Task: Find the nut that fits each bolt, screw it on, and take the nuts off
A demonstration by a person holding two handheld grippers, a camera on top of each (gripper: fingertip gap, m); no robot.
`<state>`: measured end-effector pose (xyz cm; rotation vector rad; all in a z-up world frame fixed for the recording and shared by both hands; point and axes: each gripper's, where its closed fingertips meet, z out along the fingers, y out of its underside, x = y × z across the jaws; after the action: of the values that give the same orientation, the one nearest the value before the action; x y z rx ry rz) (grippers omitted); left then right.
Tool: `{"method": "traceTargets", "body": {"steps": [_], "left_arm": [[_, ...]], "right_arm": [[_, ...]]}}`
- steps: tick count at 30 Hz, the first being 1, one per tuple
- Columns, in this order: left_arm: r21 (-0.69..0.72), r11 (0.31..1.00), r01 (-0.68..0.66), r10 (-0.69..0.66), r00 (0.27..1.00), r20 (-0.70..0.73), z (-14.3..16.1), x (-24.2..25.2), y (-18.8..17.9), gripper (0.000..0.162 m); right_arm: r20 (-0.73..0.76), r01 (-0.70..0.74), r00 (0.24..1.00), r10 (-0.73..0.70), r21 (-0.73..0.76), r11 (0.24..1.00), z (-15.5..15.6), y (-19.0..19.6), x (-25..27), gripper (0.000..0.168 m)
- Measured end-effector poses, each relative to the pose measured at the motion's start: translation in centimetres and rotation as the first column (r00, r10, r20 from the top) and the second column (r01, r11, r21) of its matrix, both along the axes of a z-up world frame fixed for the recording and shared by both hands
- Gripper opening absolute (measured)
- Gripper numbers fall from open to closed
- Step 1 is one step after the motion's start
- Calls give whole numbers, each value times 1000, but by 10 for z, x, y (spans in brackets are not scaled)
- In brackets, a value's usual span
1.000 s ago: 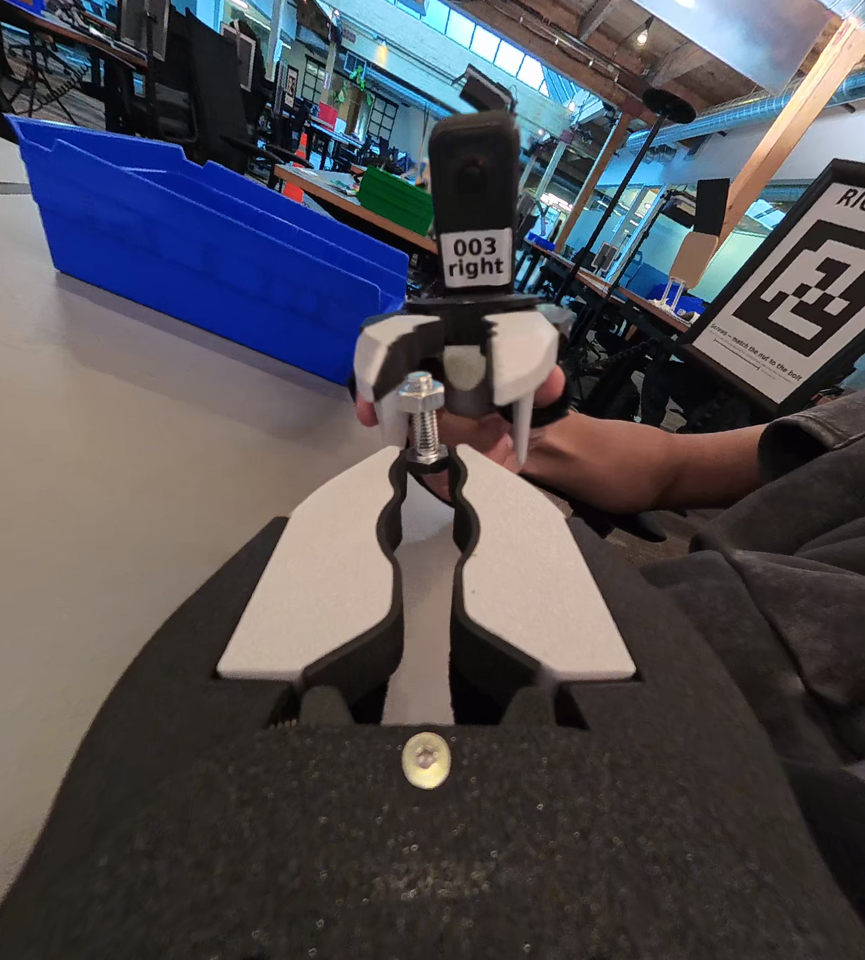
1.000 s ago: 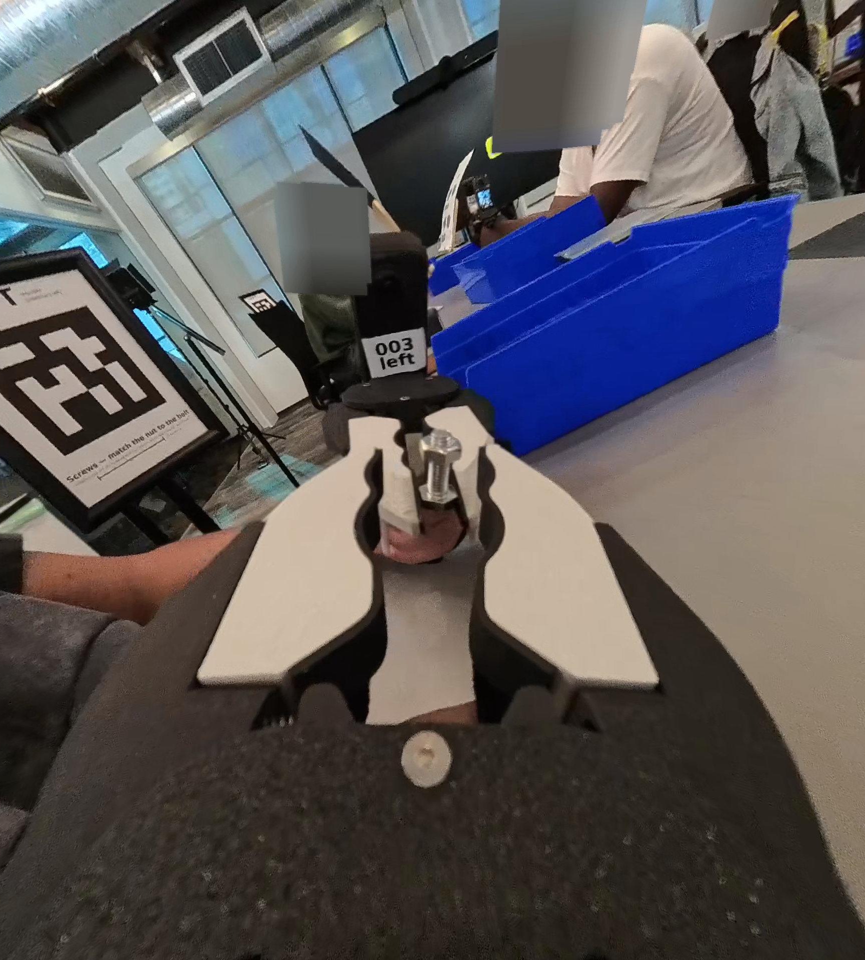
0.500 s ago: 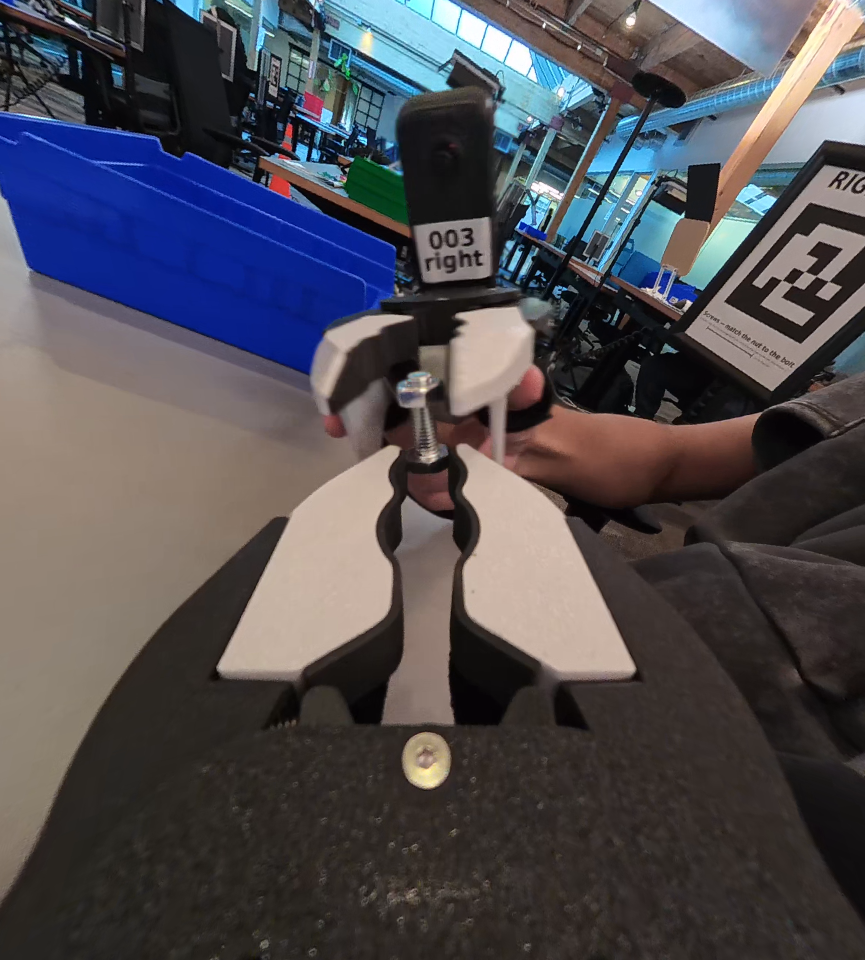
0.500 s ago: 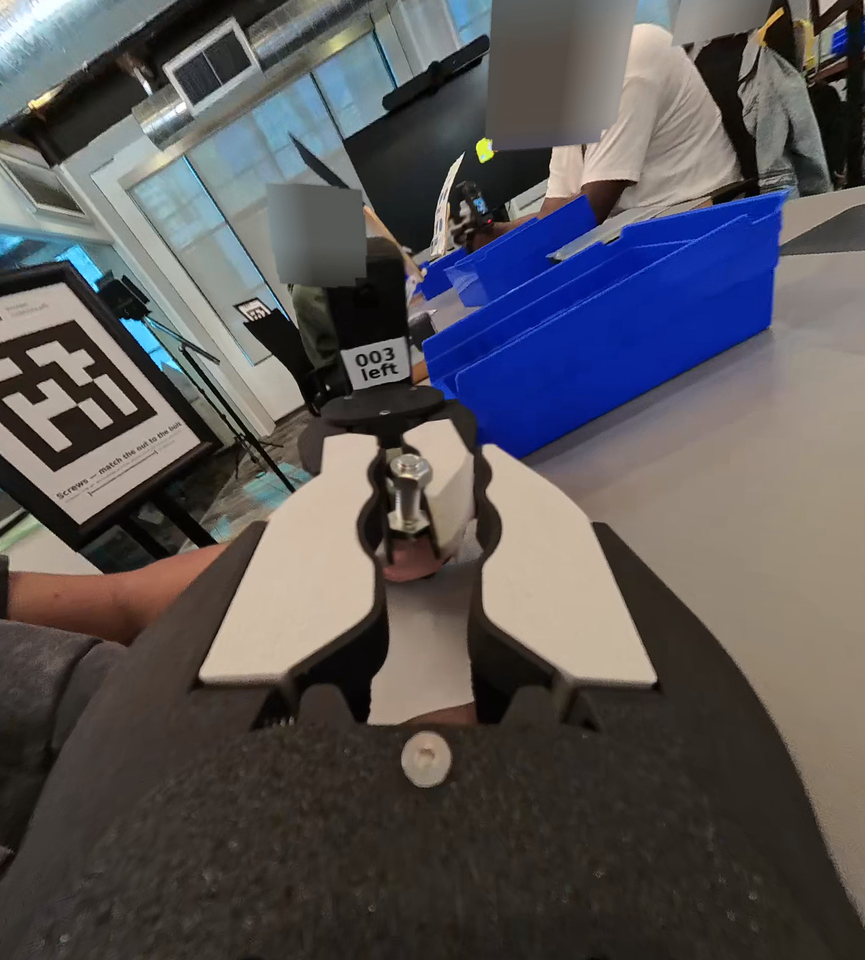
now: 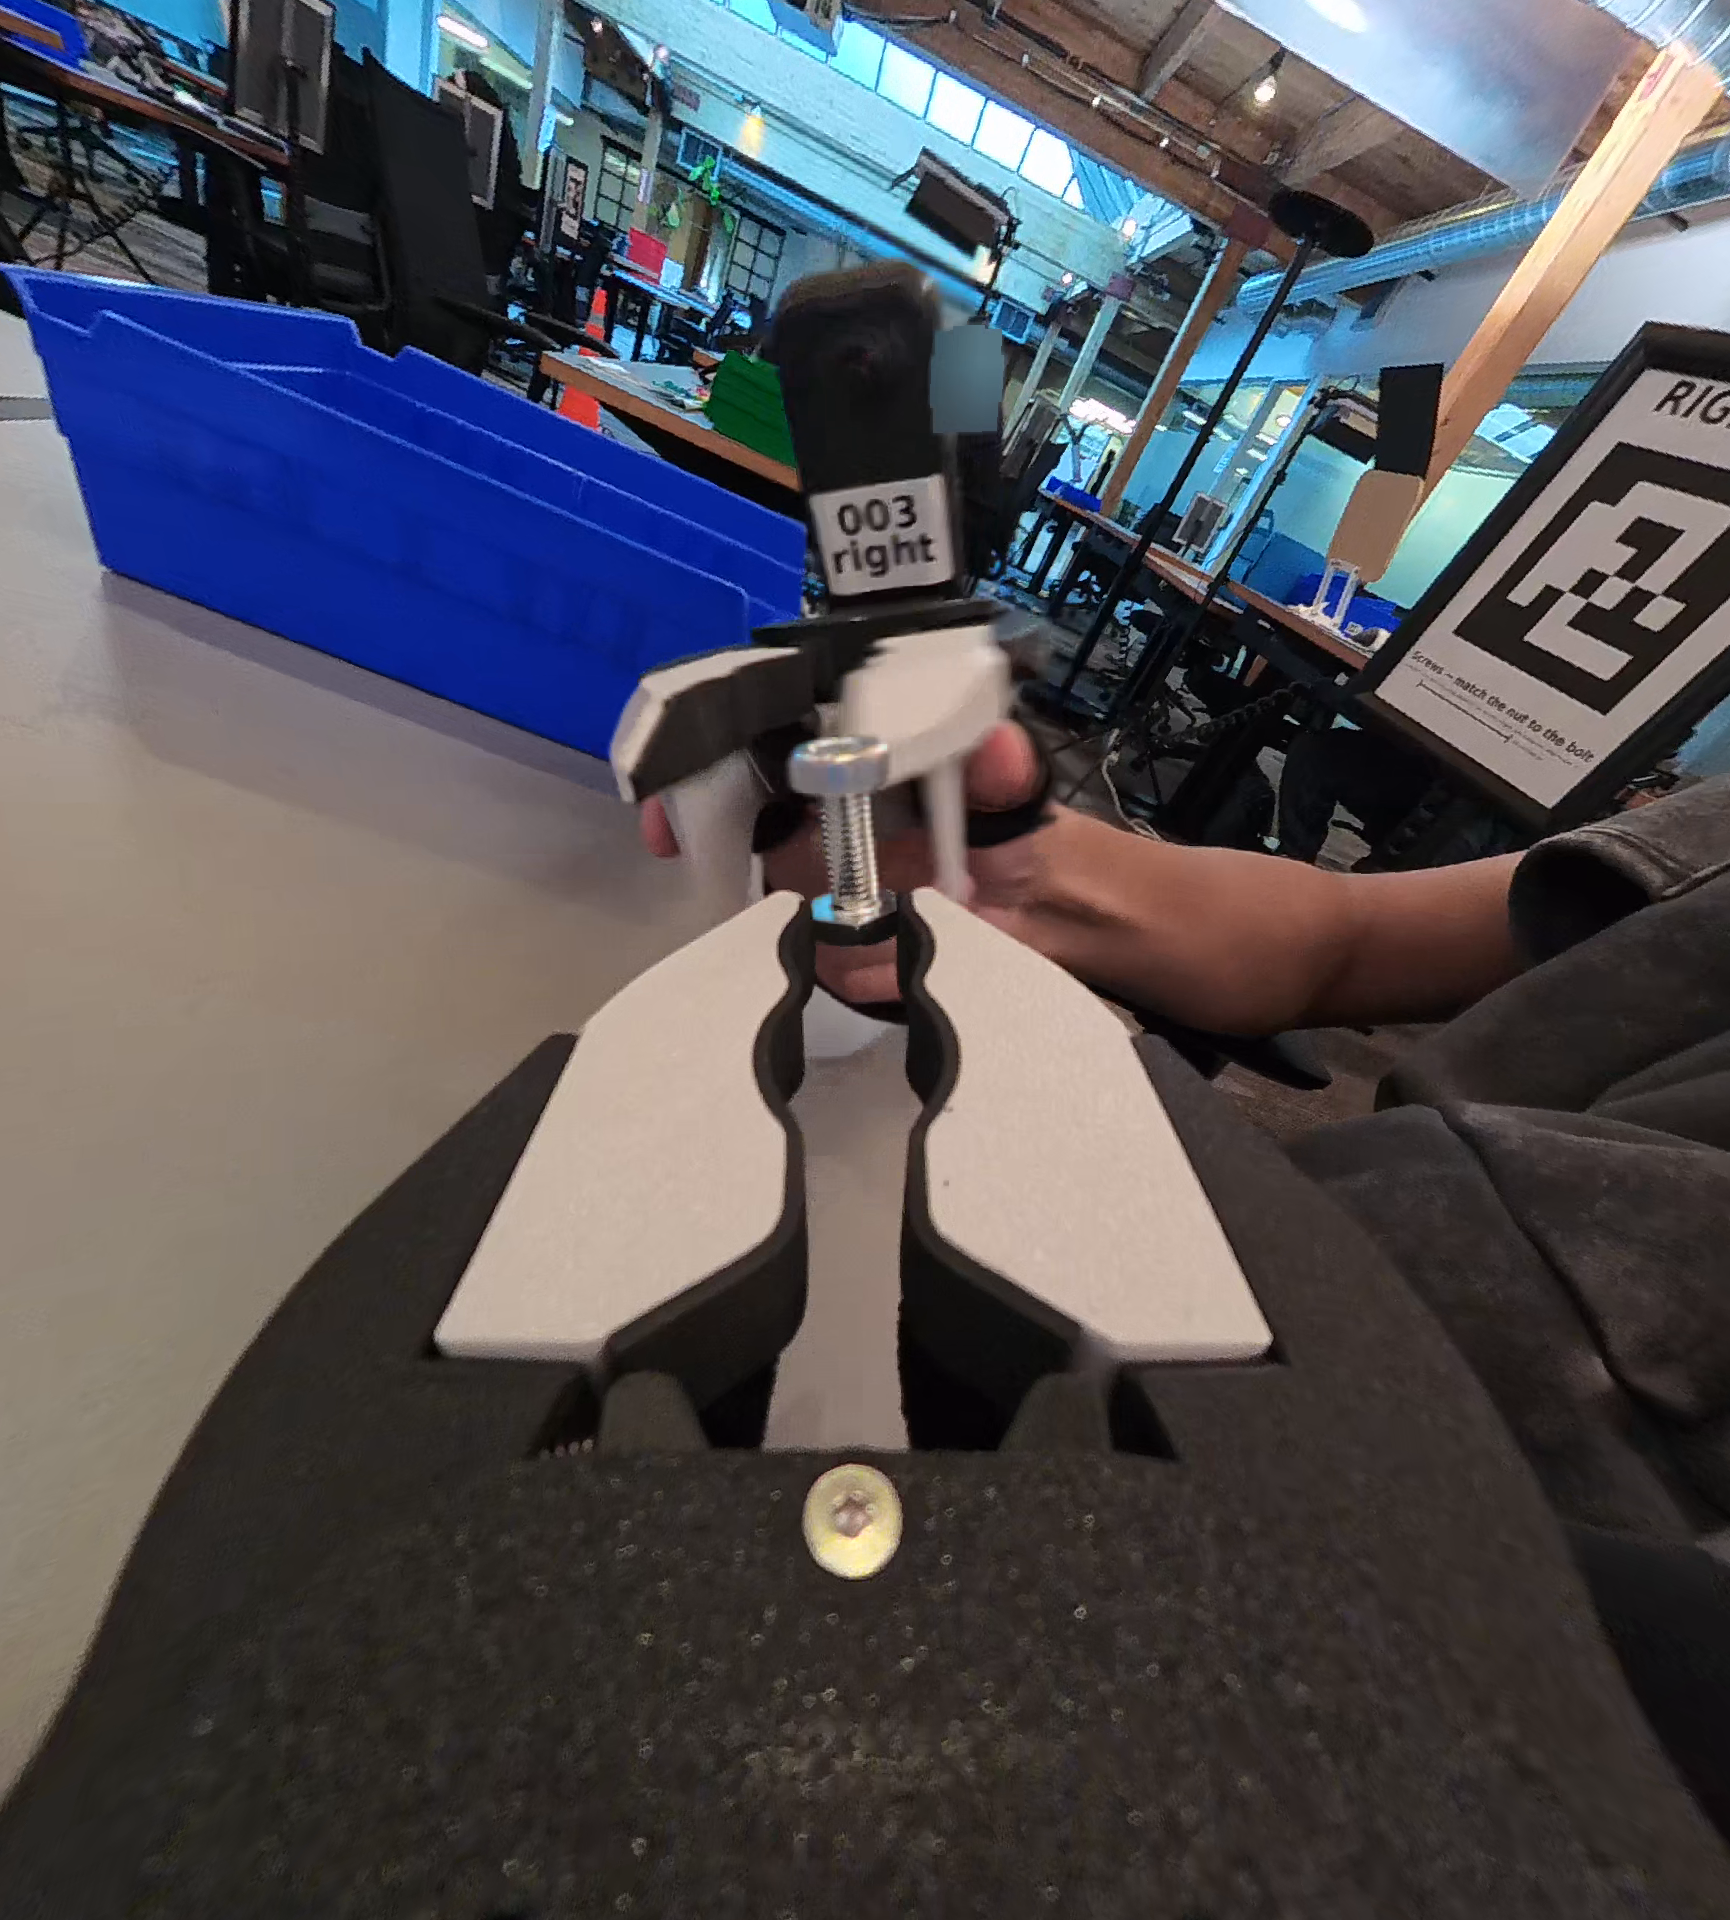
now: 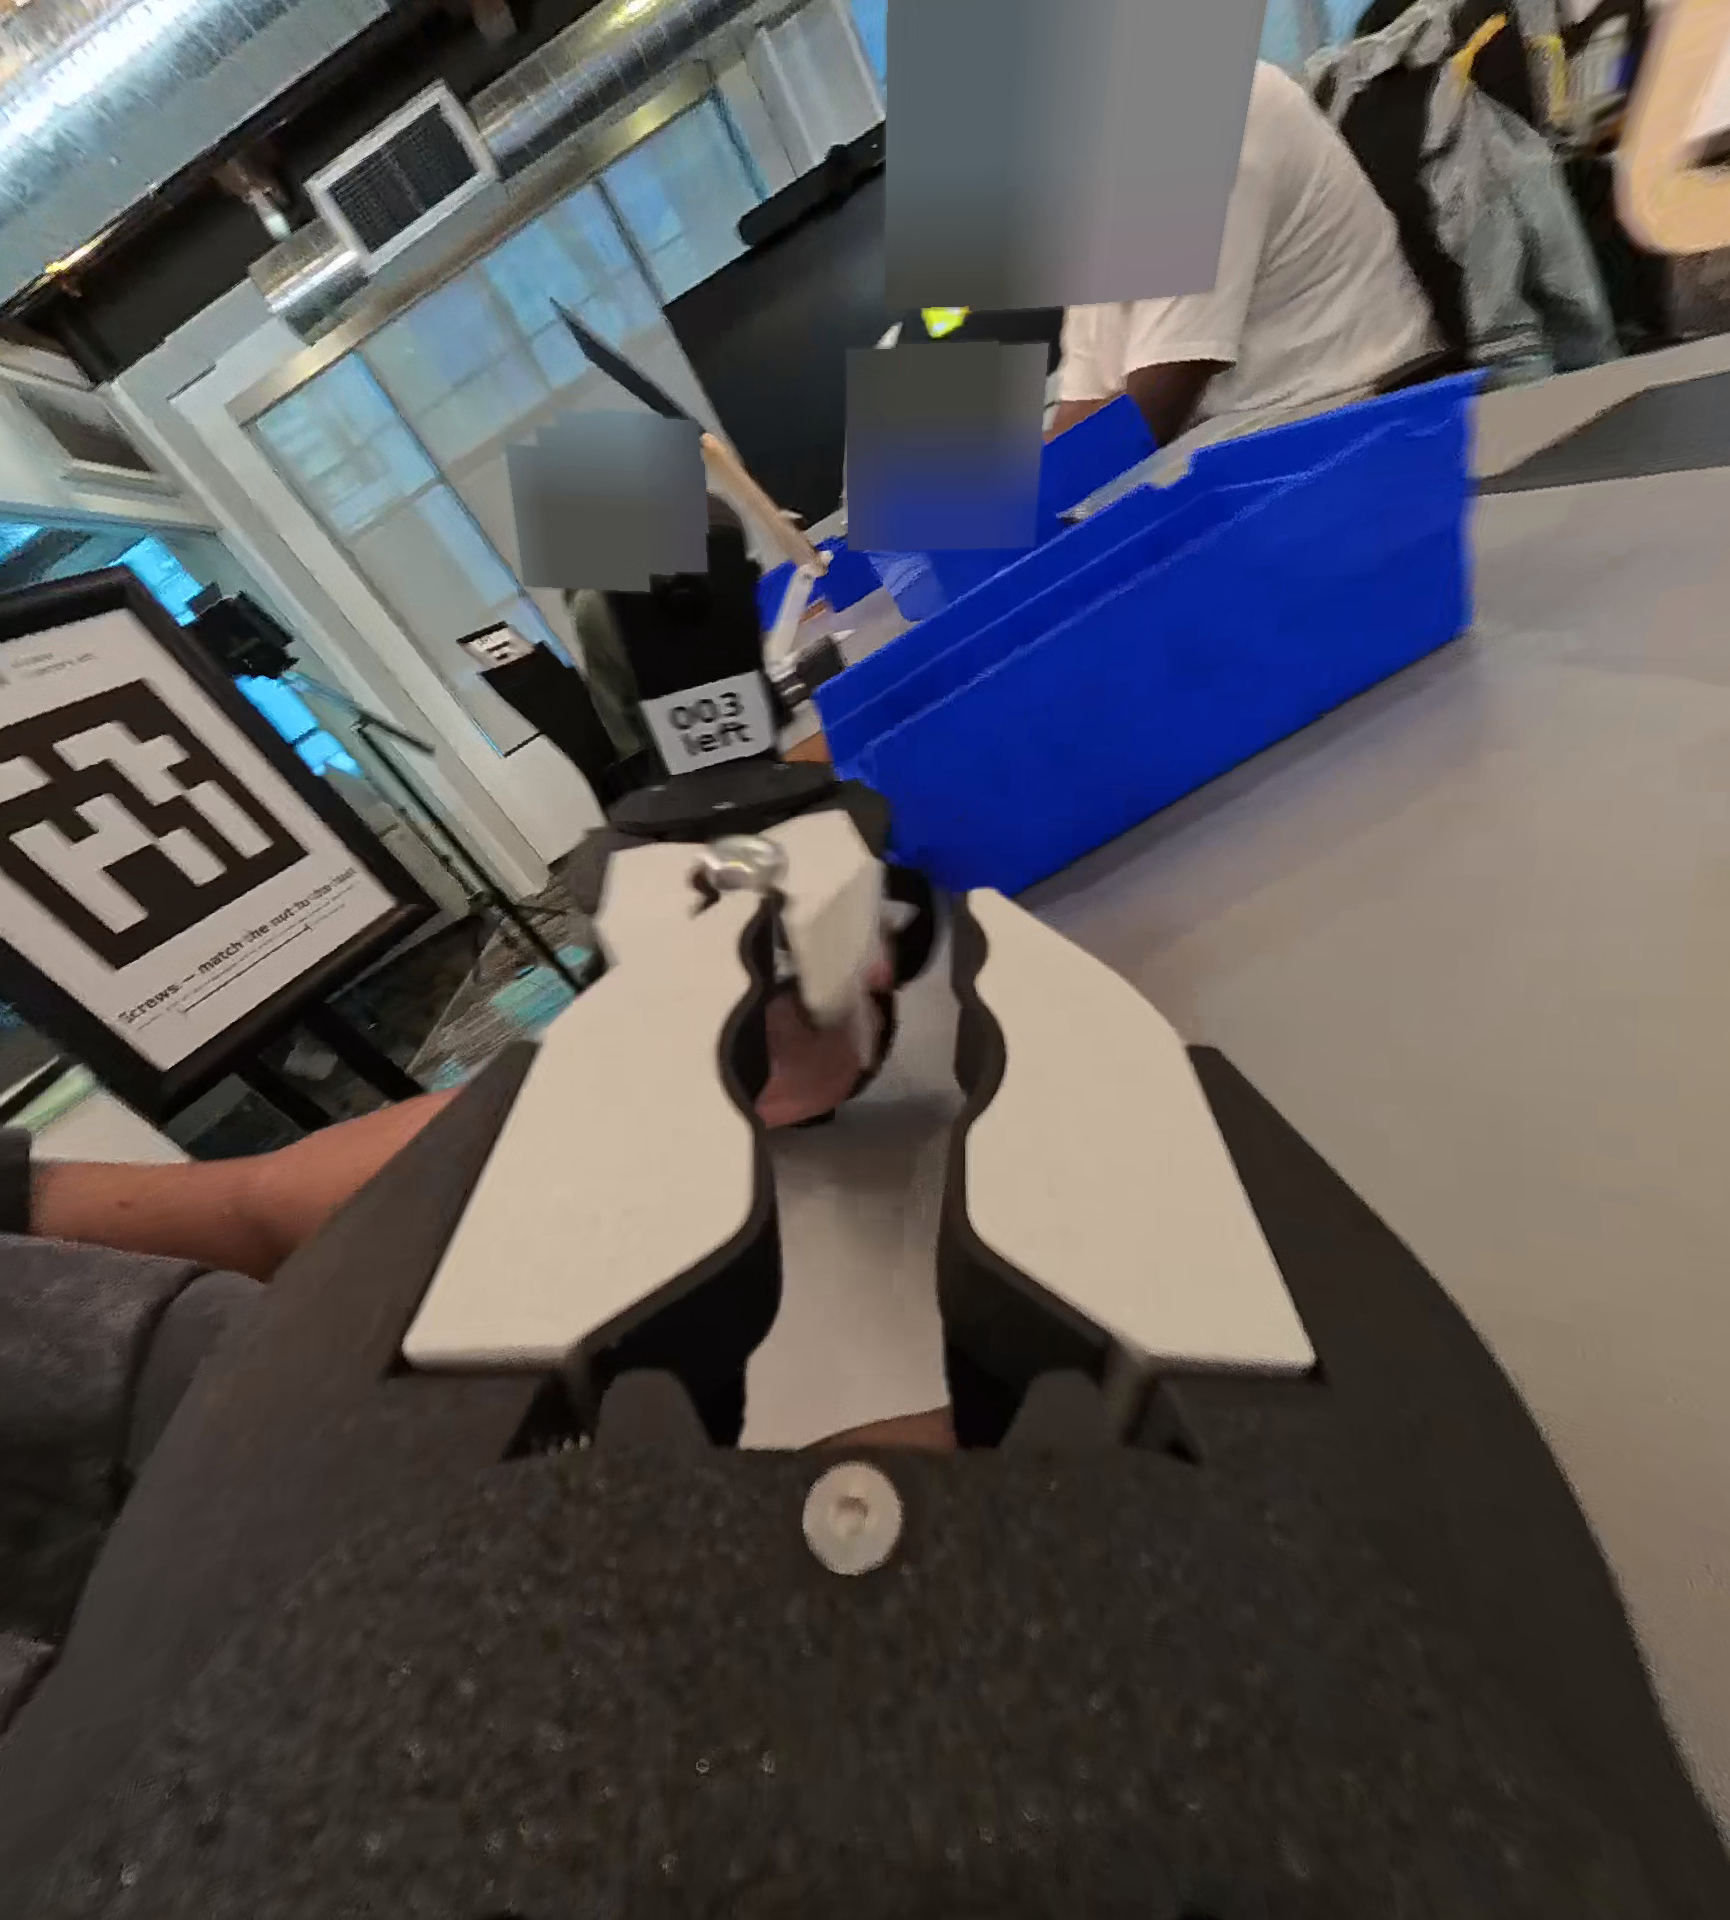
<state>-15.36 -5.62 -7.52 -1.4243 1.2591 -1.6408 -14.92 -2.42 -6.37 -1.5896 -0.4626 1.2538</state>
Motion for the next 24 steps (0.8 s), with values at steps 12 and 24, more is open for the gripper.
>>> {"method": "traceTargets", "body": {"steps": [12, 24], "left_arm": [[10, 1000, 2, -2, 1000, -18, -3, 2, -2, 14], [15, 1000, -5, 5, 999, -32, -6, 1, 1, 14]], "right_arm": [[11, -31, 999, 31, 14, 999, 4, -4, -14, 37], [-34, -78, 996, 77, -17, 997, 6, -18, -10, 33]]}}
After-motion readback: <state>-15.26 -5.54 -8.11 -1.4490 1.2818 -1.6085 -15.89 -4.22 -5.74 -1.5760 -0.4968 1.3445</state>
